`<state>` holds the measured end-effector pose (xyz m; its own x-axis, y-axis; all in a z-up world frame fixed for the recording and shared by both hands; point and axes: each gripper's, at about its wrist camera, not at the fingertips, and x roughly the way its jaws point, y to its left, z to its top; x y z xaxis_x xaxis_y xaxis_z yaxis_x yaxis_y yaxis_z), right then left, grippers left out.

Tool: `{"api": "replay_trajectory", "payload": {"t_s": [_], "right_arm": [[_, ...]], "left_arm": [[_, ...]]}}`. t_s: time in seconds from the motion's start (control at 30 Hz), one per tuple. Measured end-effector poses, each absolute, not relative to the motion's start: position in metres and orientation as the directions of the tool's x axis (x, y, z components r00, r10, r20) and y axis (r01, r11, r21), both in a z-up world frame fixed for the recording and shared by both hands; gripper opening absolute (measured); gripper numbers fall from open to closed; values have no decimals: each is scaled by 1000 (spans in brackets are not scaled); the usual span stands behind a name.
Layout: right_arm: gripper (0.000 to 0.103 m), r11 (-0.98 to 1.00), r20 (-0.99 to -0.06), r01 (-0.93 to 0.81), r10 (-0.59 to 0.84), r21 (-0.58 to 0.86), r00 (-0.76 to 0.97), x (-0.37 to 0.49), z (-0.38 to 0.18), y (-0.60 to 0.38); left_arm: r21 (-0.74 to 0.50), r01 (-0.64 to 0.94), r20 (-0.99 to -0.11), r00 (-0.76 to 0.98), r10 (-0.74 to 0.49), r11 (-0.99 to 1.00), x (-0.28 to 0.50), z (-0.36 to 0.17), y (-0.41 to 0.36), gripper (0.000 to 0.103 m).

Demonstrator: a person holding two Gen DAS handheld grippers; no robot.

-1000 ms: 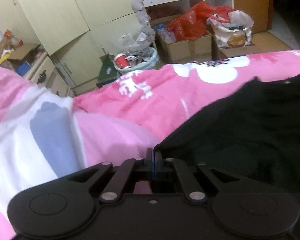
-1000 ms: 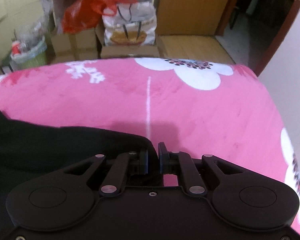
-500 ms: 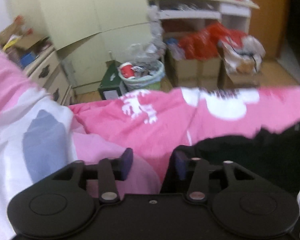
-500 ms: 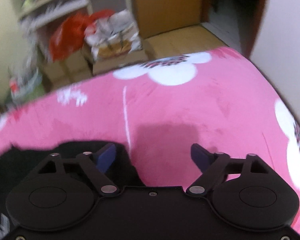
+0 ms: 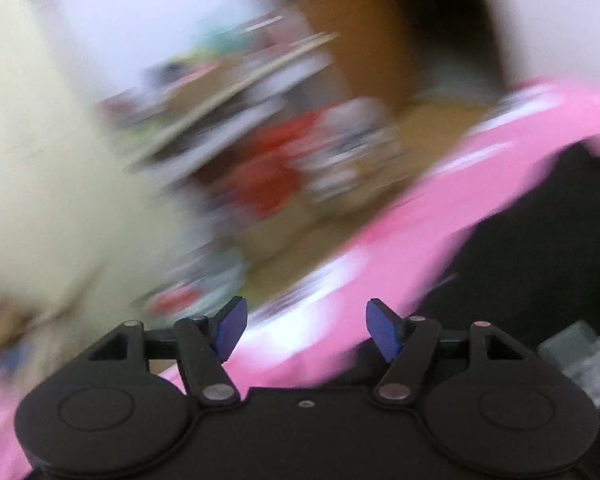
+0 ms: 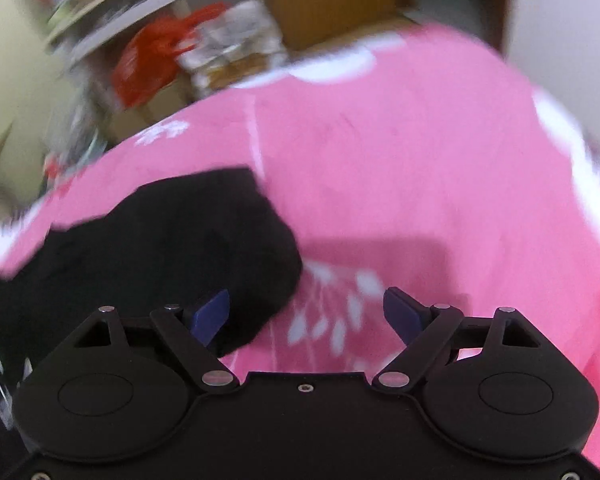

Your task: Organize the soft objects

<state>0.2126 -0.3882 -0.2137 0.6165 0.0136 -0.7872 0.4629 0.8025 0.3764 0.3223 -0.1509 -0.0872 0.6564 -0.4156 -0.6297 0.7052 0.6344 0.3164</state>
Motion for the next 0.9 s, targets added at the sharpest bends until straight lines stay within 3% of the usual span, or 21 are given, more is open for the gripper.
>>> {"api": "replay_trajectory", "payload": {"t_s": [0.03, 0.1, 0.2, 0.23, 0.3, 0.47, 0.57, 0.6, 0.7, 0.9], "right_arm": [[85, 762, -768, 492, 10, 421, 641, 206, -220, -389], [89, 704, -697, 513, -36, 491, 717, 192, -227, -386], [91, 654, -620, 507, -73, 562, 781, 183, -236, -386], [91, 637, -594, 502, -84, 586, 800, 178, -240, -387], [90, 608, -541, 477, -90, 635, 836, 169, -247, -392], [90, 632, -479, 424, -92, 649, 873, 159, -260, -394], [91, 667, -491, 425, -101, 612, 865, 166, -258, -391], [91, 692, -499, 424, -105, 585, 860, 171, -258, -389], [92, 737, -505, 408, -105, 539, 857, 178, -256, -386], [93, 740, -441, 341, -66, 580, 895, 176, -253, -391]], "left_arm": [[298, 757, -635, 612, -472, 581, 324, -90, -175, 63], [384, 846, -615, 534, -580, 371, 322, -106, -259, 62], [469, 863, -622, 475, -622, 190, 321, -130, -328, 56], [494, 860, -626, 454, -634, 128, 320, -138, -350, 54], [520, 853, -672, 382, -634, -37, 318, -163, -387, 36], [531, 819, -745, 329, -580, -217, 320, -204, -422, 29], [570, 798, -709, 357, -608, -195, 318, -202, -429, 7], [580, 794, -697, 368, -616, -182, 319, -201, -433, 4], [607, 782, -659, 395, -640, -142, 315, -186, -436, 3], [617, 781, -619, 410, -670, -92, 304, -135, -427, 3]]}}
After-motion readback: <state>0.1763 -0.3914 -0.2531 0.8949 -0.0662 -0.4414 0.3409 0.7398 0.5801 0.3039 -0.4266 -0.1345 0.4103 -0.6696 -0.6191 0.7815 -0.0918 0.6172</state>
